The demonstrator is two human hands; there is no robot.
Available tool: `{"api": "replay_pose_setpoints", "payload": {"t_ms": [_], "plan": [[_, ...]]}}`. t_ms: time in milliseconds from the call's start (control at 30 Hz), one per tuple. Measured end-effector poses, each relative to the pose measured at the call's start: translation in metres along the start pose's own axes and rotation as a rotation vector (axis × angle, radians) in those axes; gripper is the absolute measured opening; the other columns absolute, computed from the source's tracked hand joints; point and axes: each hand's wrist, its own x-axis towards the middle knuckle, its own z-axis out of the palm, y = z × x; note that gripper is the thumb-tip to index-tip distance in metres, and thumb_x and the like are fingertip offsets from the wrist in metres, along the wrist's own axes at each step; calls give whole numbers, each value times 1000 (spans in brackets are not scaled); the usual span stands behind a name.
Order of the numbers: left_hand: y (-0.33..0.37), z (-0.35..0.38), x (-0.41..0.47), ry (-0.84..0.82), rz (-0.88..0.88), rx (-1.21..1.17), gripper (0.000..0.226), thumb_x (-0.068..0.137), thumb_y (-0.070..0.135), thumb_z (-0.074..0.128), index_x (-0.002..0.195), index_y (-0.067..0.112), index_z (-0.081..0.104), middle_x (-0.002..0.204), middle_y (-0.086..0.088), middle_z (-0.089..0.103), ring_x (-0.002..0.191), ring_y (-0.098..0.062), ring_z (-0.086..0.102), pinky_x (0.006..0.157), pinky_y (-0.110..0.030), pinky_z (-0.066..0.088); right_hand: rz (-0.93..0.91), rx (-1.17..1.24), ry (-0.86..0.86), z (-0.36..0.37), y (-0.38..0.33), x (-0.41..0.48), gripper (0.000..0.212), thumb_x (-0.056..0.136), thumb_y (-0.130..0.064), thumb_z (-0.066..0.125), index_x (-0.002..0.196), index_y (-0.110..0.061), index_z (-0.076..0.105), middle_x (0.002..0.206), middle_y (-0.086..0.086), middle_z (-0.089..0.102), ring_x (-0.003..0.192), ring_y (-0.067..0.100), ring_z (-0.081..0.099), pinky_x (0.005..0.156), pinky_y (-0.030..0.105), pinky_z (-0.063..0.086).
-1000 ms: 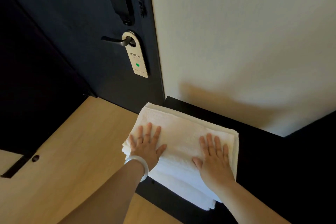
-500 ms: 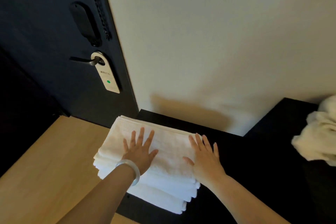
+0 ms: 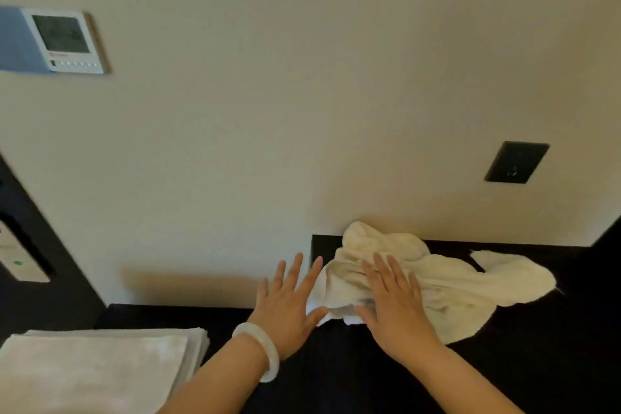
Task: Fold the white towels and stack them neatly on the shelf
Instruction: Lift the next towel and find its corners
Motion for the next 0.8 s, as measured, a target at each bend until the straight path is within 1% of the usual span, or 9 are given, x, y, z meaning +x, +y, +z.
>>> {"api": "replay_pose_setpoints", "payload": {"t_ms": [67, 167, 233, 300, 367, 467, 533, 667, 800], "plan": [[50, 10, 21, -21, 11, -13, 75, 97, 62, 29, 146, 44, -26, 159, 4, -27, 148, -26, -19, 120, -52, 2, 55, -80, -47, -11, 62, -2, 78, 88, -70, 9, 145, -32, -28, 151, -11, -34, 146, 17, -26, 118, 42, -16], [109, 31, 50, -77, 0, -9, 83, 97, 54, 41, 148, 43, -23, 160, 5, -25, 148, -27, -18, 118, -54, 1, 114, -48, -142, -21, 137, -8, 79, 99, -56, 33, 153, -29, -18, 161, -8, -20, 149, 19, -19, 118, 45, -12], [141, 44, 62, -104, -27, 59, 83, 97, 48, 44, 150, 41, -20, 161, 6, -19, 150, -27, -8, 117, -56, 8, 95, -19, -163, -24, 176, -18, 74, 99, -45, 43, 157, -28, 0, 164, -7, 3, 151, 16, 0, 122, 43, -3], [163, 55, 65, -84, -62, 191, 74, 99, 42, 39, 154, 34, -10, 161, -1, 6, 144, -30, 16, 114, -51, 19, 59, -53, -131, -28, 201, -27, 62, 96, -43, 49, 152, -31, 24, 152, -11, 30, 141, 12, 24, 118, 37, 13], [176, 58, 61, -35, -92, 240, 67, 98, 35, 41, 154, 30, 6, 147, -4, 28, 128, -27, 33, 108, -40, 29, 51, -31, -136, -37, 213, -31, 55, 93, -45, 56, 143, -36, 36, 137, -16, 41, 127, 9, 34, 107, 32, 24], [181, 48, 55, 15, -112, 212, 59, 93, 17, 49, 146, 26, 24, 131, -3, 37, 119, -22, 41, 102, -31, 37, 209, 253, -253, -59, 230, -24, 59, 88, -43, 67, 140, -33, 42, 132, -9, 48, 123, 14, 38, 104, 31, 33], [179, 39, 54, 62, -133, 188, 54, 90, 10, 51, 138, 20, 30, 130, -4, 40, 118, -21, 42, 100, -29, 39, 292, 536, -270, -78, 243, -17, 54, 83, -37, 75, 131, -26, 55, 126, -2, 59, 117, 17, 52, 104, 35, 43], [186, 18, 62, 212, -227, 39, 46, 93, 9, 48, 134, 17, 30, 125, -3, 41, 111, -20, 45, 87, -26, 45, 222, 808, -8, -128, 248, -8, 12, 84, -23, 76, 93, -17, 70, 89, 3, 71, 86, 21, 67, 80, 43, 55], [198, -13, 80, 373, -284, -188, 36, 92, 0, 41, 123, 15, 35, 114, -3, 51, 90, -19, 53, 71, -25, 42, 193, 986, 138, -179, 257, 3, 12, 86, -18, 73, 96, -13, 69, 90, 9, 73, 84, 26, 69, 78, 43, 54]]}}
